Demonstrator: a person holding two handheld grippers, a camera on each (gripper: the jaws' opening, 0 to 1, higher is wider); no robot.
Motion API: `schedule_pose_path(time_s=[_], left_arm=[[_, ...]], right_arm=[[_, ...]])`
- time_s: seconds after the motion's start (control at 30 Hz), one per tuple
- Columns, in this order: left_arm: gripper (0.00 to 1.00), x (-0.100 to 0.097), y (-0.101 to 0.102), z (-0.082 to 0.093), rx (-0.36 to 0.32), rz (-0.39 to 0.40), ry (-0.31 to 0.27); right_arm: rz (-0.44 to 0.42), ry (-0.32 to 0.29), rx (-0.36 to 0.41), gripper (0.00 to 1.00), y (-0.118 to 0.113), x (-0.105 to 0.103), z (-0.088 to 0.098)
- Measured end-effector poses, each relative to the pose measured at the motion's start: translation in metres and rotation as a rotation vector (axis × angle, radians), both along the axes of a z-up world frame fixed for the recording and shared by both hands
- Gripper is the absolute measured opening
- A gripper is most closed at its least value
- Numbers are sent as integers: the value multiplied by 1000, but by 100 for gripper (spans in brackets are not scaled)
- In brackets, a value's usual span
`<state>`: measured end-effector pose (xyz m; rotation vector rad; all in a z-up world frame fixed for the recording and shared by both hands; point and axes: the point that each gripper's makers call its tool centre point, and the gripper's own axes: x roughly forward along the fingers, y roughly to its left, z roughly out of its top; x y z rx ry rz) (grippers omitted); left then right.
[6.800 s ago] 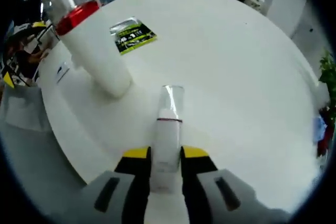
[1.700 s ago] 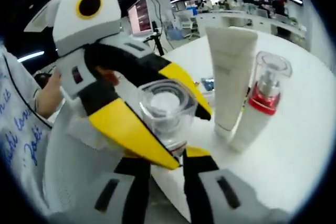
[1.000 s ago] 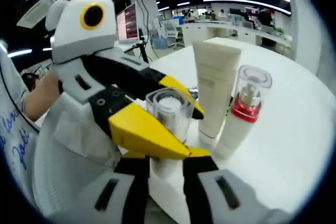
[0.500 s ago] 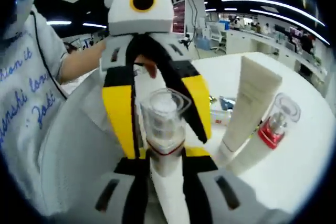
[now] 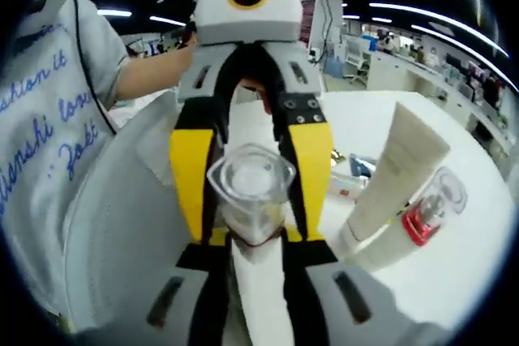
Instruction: Arrange the skincare products in the storage area until every visible bottle or jar stands upright without overlapping.
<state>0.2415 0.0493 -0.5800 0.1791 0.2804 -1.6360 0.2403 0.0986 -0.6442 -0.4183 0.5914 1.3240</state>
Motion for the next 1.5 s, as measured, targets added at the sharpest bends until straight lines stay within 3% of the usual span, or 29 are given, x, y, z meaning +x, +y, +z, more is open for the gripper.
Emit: schedule_pose_path(time_s=[0.2,0.4,0.63,0.83,1.13,1.5], left_arm=[[19,27,-1,2,-16,163,10],[19,42,-3,2,-22,271,-13],[19,52,-7,2,-37,340,-10],[19,52,-7,-3,-21,334,7],[19,50,-6,-28,80,346,19],[19,49,-5,-50,170,372,6]], right_arm=[[-156,7,36,22,-5,17,2],[-304,63,91,20,-11,31,2],[-406,123,164,20,-15,42,3],[-366,103,128,19,-17,41,-2],[-215,-23,-68,19,-29,45,-28],[-137,-47,-99,19,-29,49,-48]])
